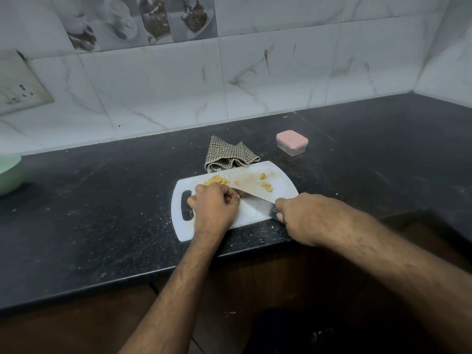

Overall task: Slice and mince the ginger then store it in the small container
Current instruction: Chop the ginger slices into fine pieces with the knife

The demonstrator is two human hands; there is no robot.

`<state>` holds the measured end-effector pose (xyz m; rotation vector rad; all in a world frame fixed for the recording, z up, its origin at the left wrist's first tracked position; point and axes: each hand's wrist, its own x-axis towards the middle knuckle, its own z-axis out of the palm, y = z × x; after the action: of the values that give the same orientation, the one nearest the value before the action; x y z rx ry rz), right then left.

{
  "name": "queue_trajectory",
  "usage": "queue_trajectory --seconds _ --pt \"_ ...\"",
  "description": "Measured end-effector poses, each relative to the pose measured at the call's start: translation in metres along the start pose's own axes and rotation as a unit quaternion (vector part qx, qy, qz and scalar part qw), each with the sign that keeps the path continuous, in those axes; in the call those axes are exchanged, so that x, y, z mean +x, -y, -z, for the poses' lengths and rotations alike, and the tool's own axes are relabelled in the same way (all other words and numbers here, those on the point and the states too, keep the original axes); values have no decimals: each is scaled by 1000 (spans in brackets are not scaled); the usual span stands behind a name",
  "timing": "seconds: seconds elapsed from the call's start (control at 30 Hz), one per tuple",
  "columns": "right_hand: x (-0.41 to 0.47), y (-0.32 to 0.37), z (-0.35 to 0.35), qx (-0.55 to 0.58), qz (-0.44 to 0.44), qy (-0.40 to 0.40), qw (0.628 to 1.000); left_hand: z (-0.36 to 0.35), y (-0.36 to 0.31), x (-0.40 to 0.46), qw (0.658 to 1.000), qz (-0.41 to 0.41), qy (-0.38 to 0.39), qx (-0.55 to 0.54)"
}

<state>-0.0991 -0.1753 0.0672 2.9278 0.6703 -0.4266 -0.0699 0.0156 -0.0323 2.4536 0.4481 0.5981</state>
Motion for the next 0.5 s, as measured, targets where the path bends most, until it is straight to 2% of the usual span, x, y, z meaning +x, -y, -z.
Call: queue_trajectory --seconds 0.27,0.5 --pt "-11 -15 3 40 -31 -43 998 3 3 -1 1000 1 -20 -8" --pt "-4 -23 -10 60 -49 -77 994 0 -2 -1 998 -36 30 35"
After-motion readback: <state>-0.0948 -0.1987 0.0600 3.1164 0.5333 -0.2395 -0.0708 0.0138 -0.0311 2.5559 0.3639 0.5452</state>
